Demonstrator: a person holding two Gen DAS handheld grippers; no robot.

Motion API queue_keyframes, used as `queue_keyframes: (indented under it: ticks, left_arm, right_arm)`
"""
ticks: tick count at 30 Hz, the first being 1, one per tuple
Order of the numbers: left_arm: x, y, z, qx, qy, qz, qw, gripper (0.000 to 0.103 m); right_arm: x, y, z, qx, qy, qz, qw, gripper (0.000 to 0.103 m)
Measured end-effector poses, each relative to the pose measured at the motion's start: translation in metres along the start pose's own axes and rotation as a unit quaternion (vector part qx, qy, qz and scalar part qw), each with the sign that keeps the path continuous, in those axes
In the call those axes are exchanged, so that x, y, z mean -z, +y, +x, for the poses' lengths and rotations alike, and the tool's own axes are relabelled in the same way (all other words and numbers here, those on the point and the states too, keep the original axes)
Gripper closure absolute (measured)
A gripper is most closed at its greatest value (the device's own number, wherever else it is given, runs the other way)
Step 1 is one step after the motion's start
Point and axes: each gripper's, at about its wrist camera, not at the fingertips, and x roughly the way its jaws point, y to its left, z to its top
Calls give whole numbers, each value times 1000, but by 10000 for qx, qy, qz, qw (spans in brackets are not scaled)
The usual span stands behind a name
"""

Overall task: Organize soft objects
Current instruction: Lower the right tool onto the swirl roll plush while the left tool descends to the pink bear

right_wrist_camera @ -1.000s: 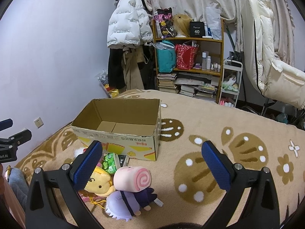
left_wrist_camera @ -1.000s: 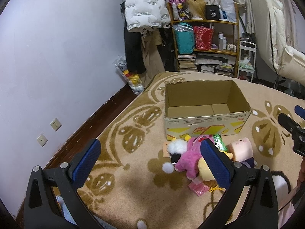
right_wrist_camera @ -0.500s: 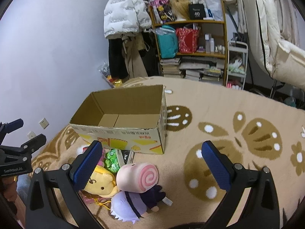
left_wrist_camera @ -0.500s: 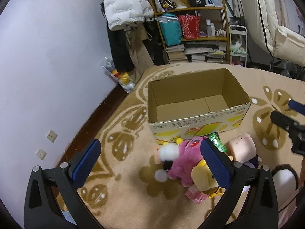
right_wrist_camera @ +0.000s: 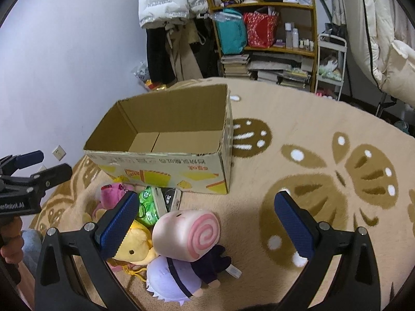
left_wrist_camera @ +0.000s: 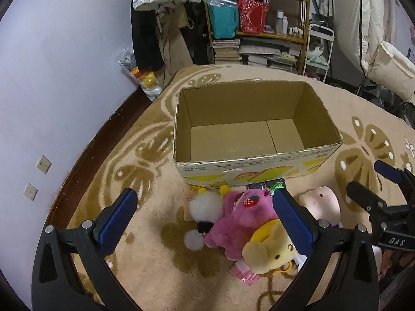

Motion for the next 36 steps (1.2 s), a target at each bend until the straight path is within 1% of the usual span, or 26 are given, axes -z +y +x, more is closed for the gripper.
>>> queue_keyframes:
  ticks: [7,11,14,19,25,28,33,36]
  left_arm:
    - [-4,-3,22,46,242,57,9997,0]
    - [-5,-11,34,-48,347,244,9991,0]
    - [-4,-20,47,-20,500,353,9981,0]
    - [-2,-30,59,39,639,500,9967,0]
    - [2,-37,76,126,878,548,9945,0]
    - [5,-38,83,197,1012,553,9931,0]
    - [9,-45,93,172,1127,662,9913,0]
    - [10,-46,97,194,1213,652,9903,0]
  right_arm:
    - [2,1,20,-58,298,-34,9995,0]
    - [4,1,30,-78,457,-58,9989,0]
    - [7,3,38,-98,588,-89,9982,0]
    - [10,5,47,-143,754,-126,9970,0]
    - [13,8,50,-302,831,-197,9959,0]
    - [16,10,55,-317,971,-270,9944,0]
    - [20,14,62,-290,1111,-407,9926,0]
    - [22,12,66,-326,1188,-358,9917,0]
